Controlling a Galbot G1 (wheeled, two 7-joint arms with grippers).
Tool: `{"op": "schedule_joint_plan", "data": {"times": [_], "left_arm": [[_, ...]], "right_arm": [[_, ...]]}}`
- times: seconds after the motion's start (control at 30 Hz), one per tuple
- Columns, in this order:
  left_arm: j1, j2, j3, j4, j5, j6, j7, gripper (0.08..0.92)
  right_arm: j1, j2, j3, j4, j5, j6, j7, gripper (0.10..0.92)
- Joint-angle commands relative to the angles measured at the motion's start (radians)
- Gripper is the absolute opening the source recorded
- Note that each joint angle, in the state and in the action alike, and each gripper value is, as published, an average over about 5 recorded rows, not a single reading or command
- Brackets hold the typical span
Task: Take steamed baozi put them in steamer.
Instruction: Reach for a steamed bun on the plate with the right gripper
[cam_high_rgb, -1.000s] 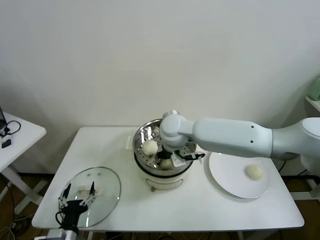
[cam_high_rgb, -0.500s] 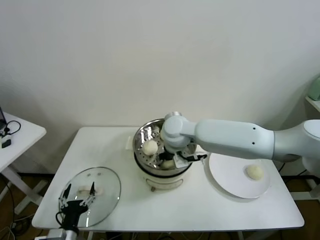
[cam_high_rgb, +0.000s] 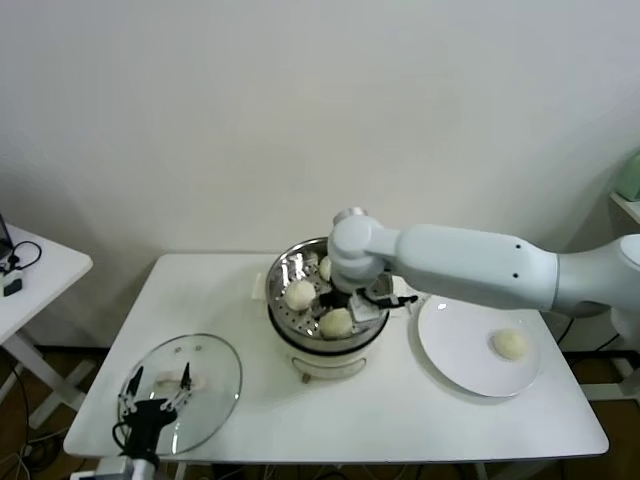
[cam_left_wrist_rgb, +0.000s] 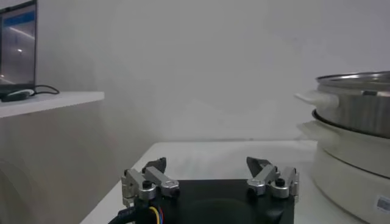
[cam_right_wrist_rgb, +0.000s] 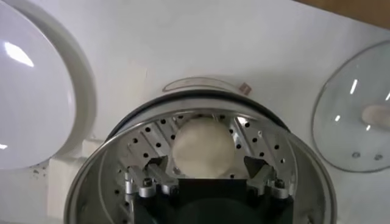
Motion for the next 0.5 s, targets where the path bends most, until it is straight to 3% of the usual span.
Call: {"op": "schedule_joint_plan", "data": {"times": [0.03, 0.3, 0.5], "left_arm": [[-0.001, 0.003, 0.001, 0.004, -0.004, -0.003, -0.005, 0.823], [-0.021, 0.008, -0.021, 0.011, -0.041, 0.001, -0.032, 0.823], [-0.021, 0.017, -0.01, 0.009, -0.042, 0.004, -0.029, 0.823]], "right_arm": [[0.153, -0.099, 0.028, 0.012, 0.137, -0.016, -0.012, 0.823], [0.27, -0.358, -0.033, -0.105, 0.527, -0.352, 0.05, 0.823], [0.195, -0.556, -0.075, -0.21, 0.646, -0.515, 0.096, 0.823]]}}
